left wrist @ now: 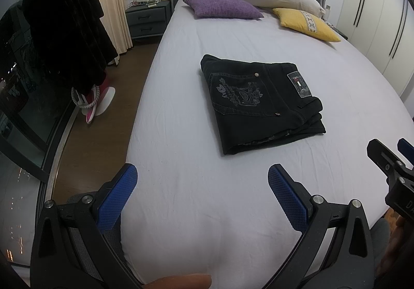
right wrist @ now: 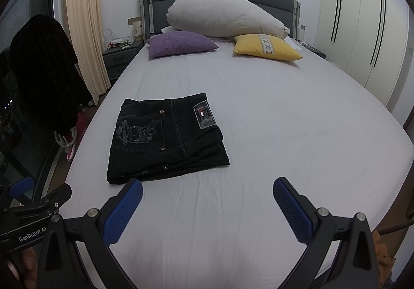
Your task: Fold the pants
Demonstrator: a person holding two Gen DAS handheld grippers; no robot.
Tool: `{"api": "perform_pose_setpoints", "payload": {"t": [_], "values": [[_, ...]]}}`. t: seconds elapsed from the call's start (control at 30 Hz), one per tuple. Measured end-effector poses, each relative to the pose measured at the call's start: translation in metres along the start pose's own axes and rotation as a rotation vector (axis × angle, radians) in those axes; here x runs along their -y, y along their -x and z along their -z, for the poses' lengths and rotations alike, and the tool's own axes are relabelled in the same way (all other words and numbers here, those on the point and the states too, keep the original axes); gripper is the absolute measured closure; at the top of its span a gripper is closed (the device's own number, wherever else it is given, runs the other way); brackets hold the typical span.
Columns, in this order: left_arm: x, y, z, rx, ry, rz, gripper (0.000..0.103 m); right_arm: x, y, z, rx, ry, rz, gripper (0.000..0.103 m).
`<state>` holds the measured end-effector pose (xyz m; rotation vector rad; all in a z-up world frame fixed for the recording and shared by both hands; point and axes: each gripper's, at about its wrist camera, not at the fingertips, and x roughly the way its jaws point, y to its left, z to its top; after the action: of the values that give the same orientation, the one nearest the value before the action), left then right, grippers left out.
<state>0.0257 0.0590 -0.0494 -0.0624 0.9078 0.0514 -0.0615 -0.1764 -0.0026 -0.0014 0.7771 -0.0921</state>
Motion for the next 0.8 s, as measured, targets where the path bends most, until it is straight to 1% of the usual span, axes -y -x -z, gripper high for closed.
{"api": "perform_pose_setpoints", "payload": {"t": [0.33,0.43,0.8], "values": [[-0.0015,-0.0003,0.0001,-0.002,-0.001,-0.001,0.000,0.0009,0.0002,-0.0012,-0.002,0.001,-0.001,0.000],[-0.0023,-0.0006,0.0015,-0.004,-0.001,0.000,0.000,-0.0004,0.0003,0.0035,-0.003,0.000,-0.003,0.000],[-0.0027,-0.0008,0.0024,-0.006,-0.002,0.000,0.000,-0.0001,0.0002,0.0052,-0.004,0.001,-0.004,0.000]]}}
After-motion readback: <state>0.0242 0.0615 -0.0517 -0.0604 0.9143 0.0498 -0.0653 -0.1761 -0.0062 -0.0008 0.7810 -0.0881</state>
